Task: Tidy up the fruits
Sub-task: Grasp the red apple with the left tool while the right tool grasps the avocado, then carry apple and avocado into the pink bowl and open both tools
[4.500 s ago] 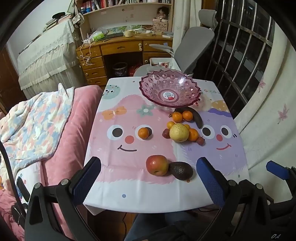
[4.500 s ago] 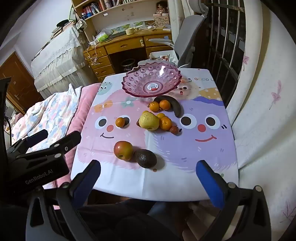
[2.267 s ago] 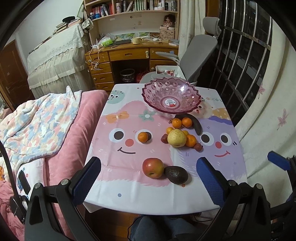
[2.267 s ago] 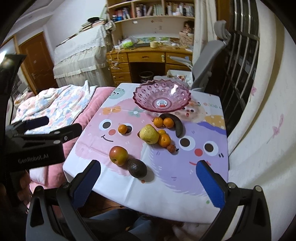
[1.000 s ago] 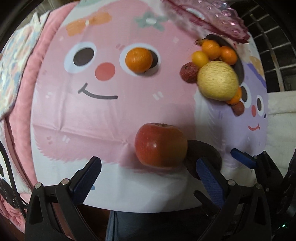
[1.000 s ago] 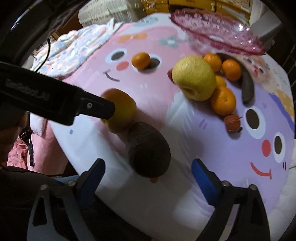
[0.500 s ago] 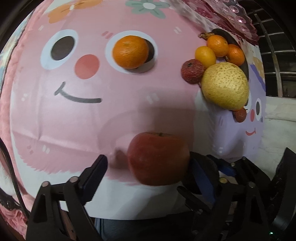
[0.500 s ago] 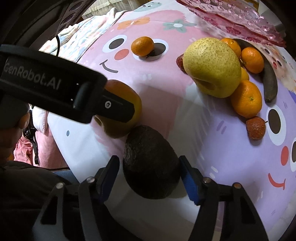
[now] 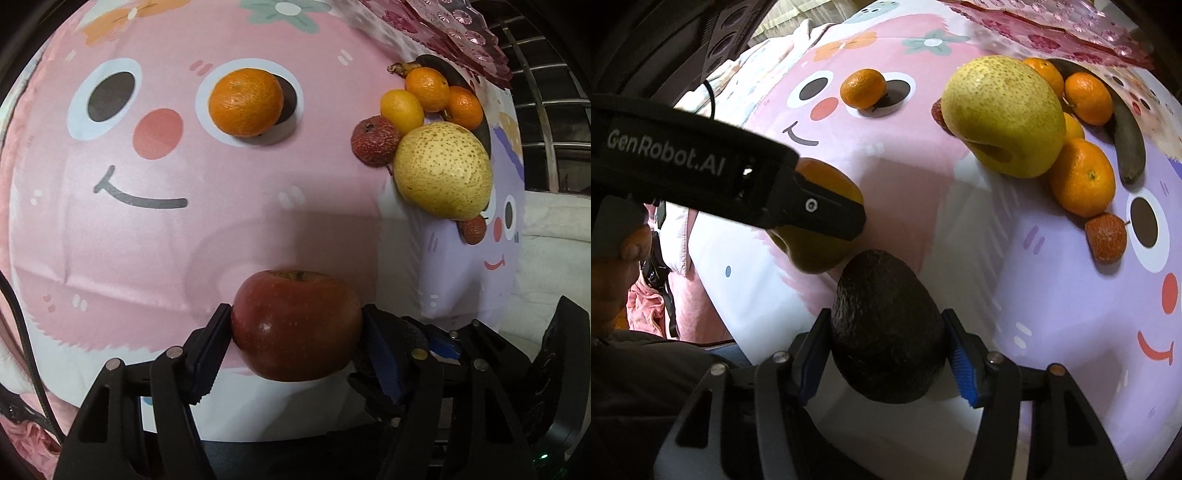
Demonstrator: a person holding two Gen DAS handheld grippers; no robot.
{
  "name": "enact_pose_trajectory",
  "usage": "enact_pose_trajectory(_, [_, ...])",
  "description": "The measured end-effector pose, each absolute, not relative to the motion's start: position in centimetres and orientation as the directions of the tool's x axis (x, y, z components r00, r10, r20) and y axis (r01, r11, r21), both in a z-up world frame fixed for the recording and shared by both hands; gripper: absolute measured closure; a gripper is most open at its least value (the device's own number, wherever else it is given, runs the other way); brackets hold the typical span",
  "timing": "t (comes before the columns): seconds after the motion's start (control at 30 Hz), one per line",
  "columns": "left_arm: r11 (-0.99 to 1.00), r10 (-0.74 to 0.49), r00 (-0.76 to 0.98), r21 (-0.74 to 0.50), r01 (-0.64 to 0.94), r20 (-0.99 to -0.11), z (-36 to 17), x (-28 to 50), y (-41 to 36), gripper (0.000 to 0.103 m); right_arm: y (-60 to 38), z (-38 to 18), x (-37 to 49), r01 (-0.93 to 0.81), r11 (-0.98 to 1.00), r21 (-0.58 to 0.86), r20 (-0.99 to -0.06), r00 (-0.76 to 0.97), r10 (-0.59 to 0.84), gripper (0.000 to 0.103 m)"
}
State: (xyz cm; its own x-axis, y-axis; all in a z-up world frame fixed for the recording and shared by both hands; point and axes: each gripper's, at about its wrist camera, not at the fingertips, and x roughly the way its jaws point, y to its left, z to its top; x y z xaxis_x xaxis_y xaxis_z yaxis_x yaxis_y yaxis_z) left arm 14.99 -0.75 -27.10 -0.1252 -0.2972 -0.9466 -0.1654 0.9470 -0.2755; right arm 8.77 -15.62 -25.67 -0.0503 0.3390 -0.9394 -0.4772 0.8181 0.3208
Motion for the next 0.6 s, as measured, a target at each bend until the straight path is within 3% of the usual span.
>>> enact_pose_trajectory(0.3, [0.958,-0.257,-0.071,-0.245,-0.15,-0.964,-23.8,15.5,0.2,0.035,-17.3,-23.1,9.3,-0.446,0.841,0.307,-0.934,0.027,0.356,0.045])
enact_pose_trajectory(0.6, [0.97,-0.236,0.057,-0.238,-0.041,-0.97,-15.7,18.4,-0.4,0.035,-21.1,-16.6,13.0,-0.407,0.873,0.27,-0.916,0.171,0.363,0.045])
